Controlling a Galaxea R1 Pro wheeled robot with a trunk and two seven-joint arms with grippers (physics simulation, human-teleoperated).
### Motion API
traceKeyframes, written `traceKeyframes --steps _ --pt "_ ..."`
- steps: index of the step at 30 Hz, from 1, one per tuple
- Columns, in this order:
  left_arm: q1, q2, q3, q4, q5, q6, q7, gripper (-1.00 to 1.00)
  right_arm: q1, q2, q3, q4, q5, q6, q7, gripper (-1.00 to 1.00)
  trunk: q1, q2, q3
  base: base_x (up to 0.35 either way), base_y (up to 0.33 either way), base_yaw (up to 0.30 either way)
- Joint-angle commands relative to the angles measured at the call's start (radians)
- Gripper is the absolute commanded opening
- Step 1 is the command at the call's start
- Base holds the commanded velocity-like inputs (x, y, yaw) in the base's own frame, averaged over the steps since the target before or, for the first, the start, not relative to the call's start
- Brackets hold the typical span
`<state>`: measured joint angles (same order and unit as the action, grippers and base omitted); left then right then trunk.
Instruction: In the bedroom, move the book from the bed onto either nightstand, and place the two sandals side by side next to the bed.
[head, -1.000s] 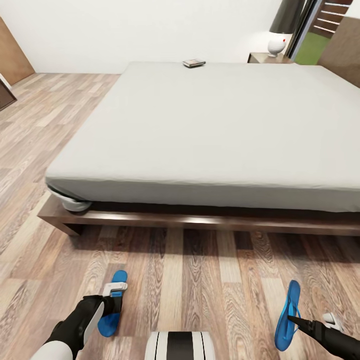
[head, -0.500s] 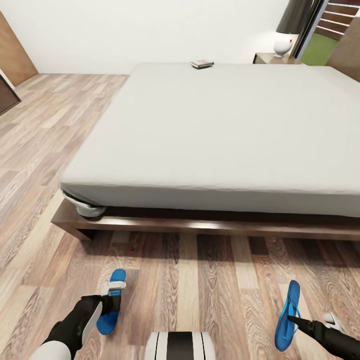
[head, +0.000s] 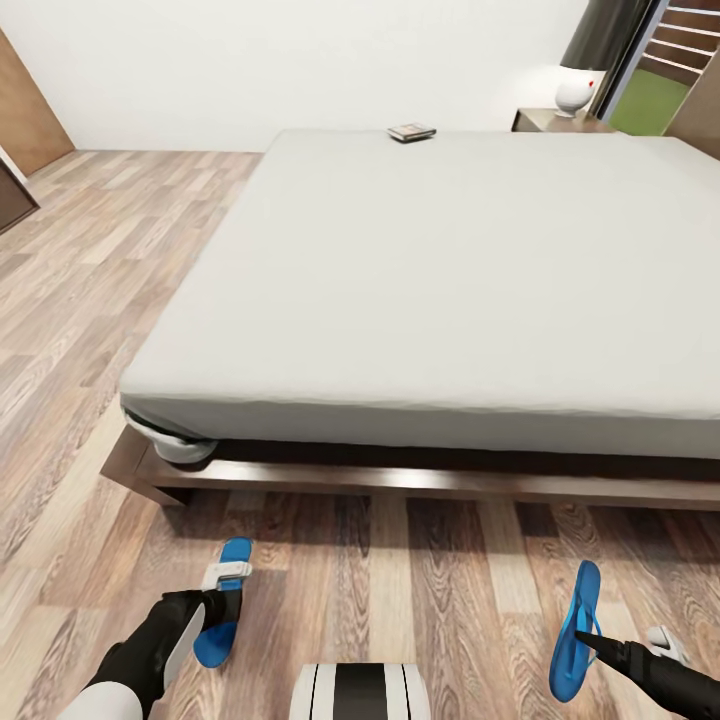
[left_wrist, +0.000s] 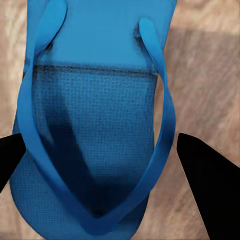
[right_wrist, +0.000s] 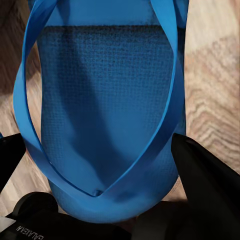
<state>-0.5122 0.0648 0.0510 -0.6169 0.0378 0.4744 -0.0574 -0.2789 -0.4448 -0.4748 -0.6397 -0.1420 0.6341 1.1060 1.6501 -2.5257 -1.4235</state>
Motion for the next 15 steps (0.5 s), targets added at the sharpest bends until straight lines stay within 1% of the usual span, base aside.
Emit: traceKeyframes --steps 1,7,15 --pt "0.0 -0.001 0.004 -0.001 0.004 0.006 -0.004 -1.0 0.0 0.0 -0.001 0.0 -0.004 0.007 0.002 -1.0 0.0 0.0 -0.001 0.003 0.04 0.0" --pt "0.0 -0.004 0.003 -0.001 0.004 0.007 -0.001 -1.0 0.0 0.0 -0.001 0.0 -0.004 0.007 0.002 -1.0 0.0 0.0 -0.001 0.001 0.009 0.0" --pt "0.0 -0.003 0.003 -0.001 0.005 0.007 -0.001 -1.0 0.0 0.0 -0.001 0.0 -0.004 0.007 0.002 -1.0 0.003 -0.002 -0.032 0.0 0.0 0.0"
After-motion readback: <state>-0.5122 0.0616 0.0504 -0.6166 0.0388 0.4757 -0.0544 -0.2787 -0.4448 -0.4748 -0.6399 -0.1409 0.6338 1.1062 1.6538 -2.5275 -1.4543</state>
